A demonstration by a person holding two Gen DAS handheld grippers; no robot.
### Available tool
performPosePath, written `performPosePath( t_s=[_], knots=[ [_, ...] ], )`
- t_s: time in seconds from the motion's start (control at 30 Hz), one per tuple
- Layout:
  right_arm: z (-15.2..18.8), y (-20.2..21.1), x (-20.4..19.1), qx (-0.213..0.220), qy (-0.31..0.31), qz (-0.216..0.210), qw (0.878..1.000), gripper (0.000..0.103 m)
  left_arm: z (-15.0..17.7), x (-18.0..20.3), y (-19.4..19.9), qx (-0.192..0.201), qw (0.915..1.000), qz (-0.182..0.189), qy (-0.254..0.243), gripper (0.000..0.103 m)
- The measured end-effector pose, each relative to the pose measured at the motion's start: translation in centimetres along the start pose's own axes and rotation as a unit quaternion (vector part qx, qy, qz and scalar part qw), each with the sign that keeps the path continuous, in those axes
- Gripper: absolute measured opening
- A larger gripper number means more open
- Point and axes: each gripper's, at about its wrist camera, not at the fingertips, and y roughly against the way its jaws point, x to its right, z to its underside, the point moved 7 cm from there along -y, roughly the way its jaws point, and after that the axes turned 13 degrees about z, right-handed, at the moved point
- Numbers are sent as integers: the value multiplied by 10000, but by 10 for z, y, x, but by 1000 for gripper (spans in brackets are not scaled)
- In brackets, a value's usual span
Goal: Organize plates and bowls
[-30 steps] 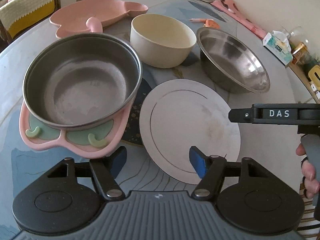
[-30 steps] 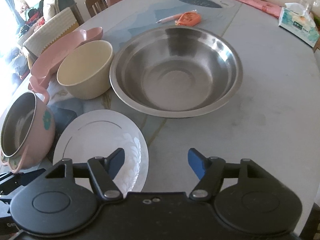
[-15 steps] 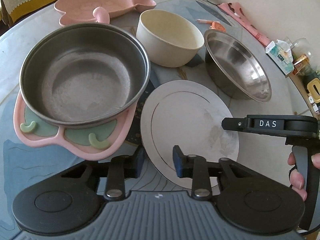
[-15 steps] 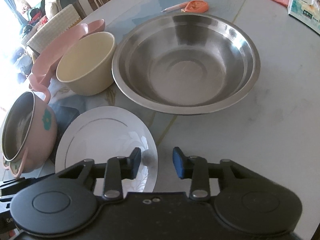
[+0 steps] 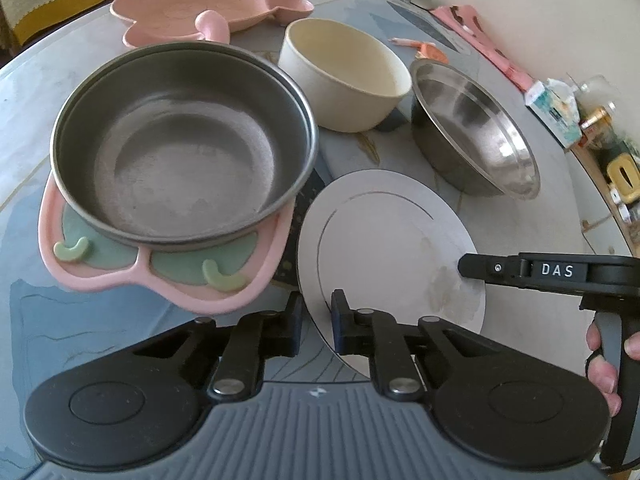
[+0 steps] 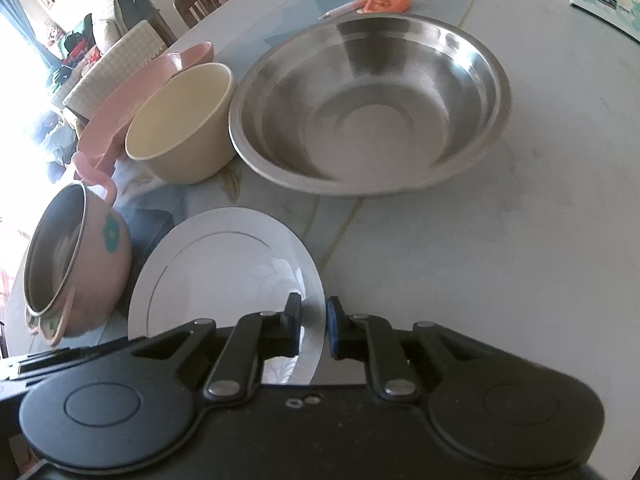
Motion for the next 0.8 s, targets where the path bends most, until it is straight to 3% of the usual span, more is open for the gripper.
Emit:
performPosePath(
  t_s=[0.33,0.8],
  knots=[
    [49,25,23,-30,-724,-21,9974,10,20,13,5,-266,9978,328,-514,13],
    [109,78,38,280,-1746,160,9841,9,39,43,29,-541,9872,848,-1234,13]
  ],
)
